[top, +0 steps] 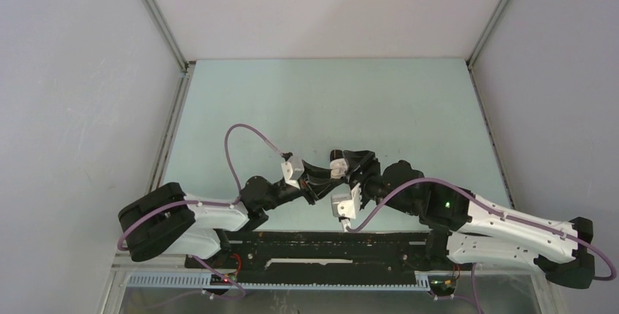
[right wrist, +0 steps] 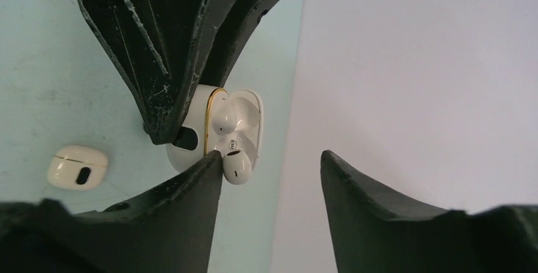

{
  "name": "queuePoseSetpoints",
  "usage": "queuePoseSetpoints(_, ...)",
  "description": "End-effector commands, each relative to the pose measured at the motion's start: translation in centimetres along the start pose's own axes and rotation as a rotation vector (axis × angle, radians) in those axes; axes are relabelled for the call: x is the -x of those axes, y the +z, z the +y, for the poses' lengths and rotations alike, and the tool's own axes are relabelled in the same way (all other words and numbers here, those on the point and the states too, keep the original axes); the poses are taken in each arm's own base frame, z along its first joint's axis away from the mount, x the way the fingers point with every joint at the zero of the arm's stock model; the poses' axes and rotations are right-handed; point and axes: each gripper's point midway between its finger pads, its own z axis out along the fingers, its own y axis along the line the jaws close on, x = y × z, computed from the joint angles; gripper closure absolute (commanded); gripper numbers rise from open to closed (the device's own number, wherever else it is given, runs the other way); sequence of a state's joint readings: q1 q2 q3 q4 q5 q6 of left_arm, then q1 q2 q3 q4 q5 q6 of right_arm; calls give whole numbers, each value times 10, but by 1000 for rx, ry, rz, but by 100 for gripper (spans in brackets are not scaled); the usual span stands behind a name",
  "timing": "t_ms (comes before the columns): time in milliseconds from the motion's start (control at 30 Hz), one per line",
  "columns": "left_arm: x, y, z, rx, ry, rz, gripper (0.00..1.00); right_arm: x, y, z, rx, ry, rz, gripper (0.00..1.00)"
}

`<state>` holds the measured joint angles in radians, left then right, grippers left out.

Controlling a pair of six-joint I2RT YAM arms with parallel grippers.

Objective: Insert the wireless bluetooth earbuds into the charging case
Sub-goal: Place the earbud in the charging case.

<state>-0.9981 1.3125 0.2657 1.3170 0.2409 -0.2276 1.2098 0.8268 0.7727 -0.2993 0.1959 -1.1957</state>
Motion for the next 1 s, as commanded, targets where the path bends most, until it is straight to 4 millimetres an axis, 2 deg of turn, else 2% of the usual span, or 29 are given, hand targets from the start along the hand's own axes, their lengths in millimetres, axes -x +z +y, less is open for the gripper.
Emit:
queuePoseSetpoints(0,27,2,-4,-20,50,-99,100,14,-13,-16,25,103,-37,37)
queuePoseSetpoints(233,25,1,-3,-21,51,-95,100,32,-24,-22,105,249,-91,18)
queuePoseSetpoints(367,25,1,-4,-22,51,-96,100,35,-30,-24,148,309,-96,13)
queuePoseSetpoints(467,25,-1,-4,-23,57,-95,100,37,-38,-38,186,439,-114,9)
queuePoseSetpoints(500,23,-1,-4,-22,57,-90,100,27,-42,-40,219,504,-91,8)
queuePoseSetpoints(533,23,-2,-4,-23,60,-89,100,30,-47,-50,241,565,-115,8)
queuePoseSetpoints(567,23,-3,-4,-25,62,-89,100,25,-49,-53,274,630,-108,8)
queuePoseSetpoints(633,23,-3,-5,-29,66,-89,100,14,-55,-47,391,747,-79,11)
queuePoseSetpoints(800,21,-4,-10,-59,67,-79,100,-27,-63,-18,672,1072,25,16)
queuePoseSetpoints(900,17,-4,-14,-85,66,-65,100,-34,-72,-12,763,1216,-47,16)
queuePoseSetpoints(967,13,-2,-15,-106,56,-51,100,-36,-69,-7,770,1260,-92,20)
